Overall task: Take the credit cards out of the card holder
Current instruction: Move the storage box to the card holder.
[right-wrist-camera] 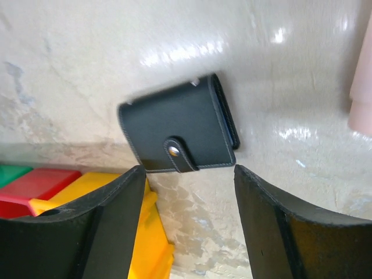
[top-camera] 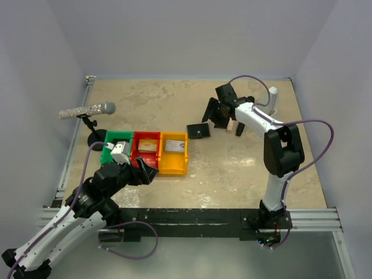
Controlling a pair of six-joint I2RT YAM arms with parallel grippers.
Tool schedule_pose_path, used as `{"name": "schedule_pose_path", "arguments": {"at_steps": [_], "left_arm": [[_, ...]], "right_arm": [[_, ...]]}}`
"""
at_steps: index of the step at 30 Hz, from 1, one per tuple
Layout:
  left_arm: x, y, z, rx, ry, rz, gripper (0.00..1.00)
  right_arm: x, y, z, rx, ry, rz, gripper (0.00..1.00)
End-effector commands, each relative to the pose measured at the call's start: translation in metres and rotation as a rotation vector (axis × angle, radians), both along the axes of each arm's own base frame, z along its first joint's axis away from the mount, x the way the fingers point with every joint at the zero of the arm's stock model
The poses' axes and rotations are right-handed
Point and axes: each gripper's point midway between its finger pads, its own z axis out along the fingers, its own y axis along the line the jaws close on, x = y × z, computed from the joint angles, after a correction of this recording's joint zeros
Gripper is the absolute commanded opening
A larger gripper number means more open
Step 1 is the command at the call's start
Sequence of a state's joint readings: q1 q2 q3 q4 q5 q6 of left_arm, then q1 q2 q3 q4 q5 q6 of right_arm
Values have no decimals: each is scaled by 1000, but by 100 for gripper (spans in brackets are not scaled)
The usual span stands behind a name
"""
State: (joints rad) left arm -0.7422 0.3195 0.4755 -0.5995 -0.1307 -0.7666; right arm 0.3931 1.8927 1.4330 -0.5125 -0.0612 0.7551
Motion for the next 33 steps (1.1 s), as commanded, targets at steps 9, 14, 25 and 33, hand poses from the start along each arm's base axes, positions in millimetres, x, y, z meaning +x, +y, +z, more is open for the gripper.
{"name": "schedule_pose_path", "arguments": {"at_steps": [9,14,25,33], "left_arm": [[5,-3,-1,11,11,10,93],[6,-3,-3,14,14,15,93],[6,-2,-4,13,24,24,93],[4,-4,-5,-13,27,20,93]], "right_arm": [[42,15,10,-279,-12,135,57],[47,15,12,-338,8,159,54],[26,13,-3,-415,111,278,40],[10,13,1,-369,74,289,45]]}}
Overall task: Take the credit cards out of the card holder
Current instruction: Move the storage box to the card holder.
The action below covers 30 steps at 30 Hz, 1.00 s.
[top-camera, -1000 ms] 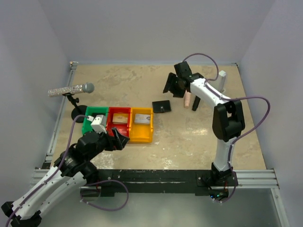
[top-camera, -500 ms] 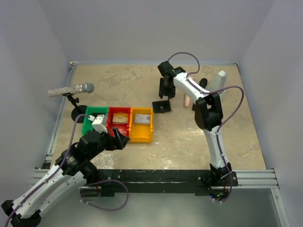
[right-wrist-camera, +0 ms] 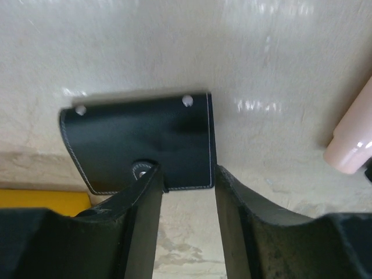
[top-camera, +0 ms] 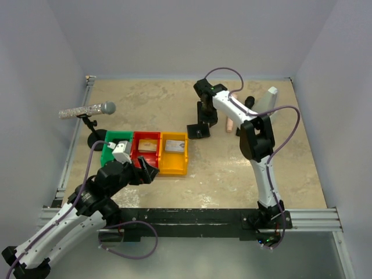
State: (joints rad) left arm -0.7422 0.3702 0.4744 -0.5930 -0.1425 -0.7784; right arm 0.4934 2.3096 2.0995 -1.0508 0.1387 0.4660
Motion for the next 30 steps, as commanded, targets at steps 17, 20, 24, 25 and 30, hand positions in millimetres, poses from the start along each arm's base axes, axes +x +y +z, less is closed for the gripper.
{"name": "schedule_pose_path", "arguments": {"at_steps": [17,20,24,25,30], "left_arm": [[37,-43,25,119,60,-83,84],[42,-47,33,109,40,-86,84],[40,-44,34,102,31,-79,84],[39,-42,32,103,36,-74,84],[31,-39,20,94,70,-66,84]], "right_arm": [[-7,0,120,197,-470,82,99],[-4,1,110,159,-442,66,99],[4,8,120,276,-543,-47,97],[6,13,121,317,-563,-62,99],[9,65,116,612,-511,-35,99]]}}
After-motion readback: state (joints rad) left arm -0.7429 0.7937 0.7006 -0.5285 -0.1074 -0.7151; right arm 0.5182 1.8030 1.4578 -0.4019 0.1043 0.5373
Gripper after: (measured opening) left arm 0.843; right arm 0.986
